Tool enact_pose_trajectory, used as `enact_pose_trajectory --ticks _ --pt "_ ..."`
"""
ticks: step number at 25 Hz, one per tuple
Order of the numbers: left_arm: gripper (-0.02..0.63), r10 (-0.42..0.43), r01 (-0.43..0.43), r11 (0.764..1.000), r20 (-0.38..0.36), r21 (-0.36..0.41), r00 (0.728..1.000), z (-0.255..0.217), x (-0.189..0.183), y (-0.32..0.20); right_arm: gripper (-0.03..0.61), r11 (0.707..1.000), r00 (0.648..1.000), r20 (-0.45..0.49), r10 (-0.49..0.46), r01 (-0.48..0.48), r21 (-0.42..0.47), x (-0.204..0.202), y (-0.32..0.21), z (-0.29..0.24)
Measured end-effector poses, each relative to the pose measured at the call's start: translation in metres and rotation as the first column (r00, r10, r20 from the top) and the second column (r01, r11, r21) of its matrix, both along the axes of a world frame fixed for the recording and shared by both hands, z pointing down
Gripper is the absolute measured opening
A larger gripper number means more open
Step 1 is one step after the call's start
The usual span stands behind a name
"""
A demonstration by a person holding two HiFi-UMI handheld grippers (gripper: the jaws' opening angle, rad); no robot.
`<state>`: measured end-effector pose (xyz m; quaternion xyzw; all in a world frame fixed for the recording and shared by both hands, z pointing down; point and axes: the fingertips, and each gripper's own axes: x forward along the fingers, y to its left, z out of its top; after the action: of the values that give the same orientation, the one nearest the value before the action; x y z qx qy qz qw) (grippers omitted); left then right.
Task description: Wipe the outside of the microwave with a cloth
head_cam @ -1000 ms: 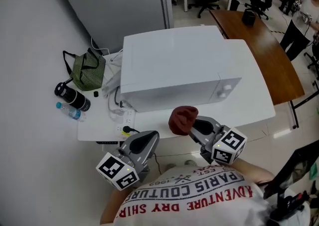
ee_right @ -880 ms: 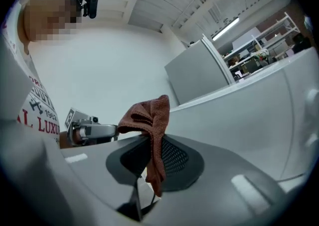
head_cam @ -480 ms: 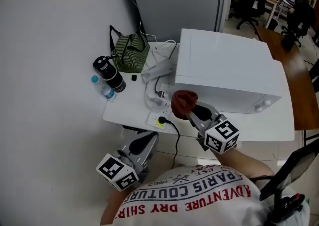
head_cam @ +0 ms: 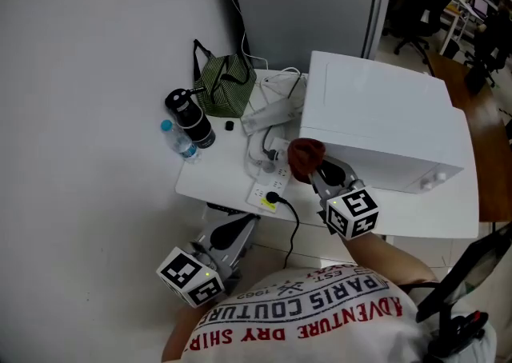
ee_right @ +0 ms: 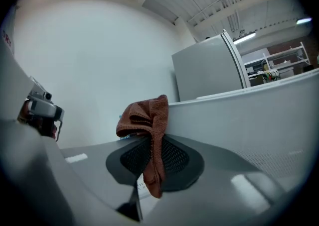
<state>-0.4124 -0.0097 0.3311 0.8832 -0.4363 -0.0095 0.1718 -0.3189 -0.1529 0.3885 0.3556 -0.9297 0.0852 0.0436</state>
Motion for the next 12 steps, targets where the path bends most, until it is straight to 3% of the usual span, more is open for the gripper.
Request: enact_pose_trajectory --ticks 6,12 --pt "0.006 0.076 -0.076 0.997 -0.001 0.002 0.997 0.002 0.034 -0.018 0.041 0.999 0.999 -0.022 0.039 -0.039 0.003 0.038 -0.002 0.002" --pt "0.006 0.214 -0.214 0.977 -0.015 -0.007 0.977 0.005 0.097 -0.04 0.042 0.989 0.989 -0.021 0.144 -0.144 -0.015 0.115 -0.002 0.005"
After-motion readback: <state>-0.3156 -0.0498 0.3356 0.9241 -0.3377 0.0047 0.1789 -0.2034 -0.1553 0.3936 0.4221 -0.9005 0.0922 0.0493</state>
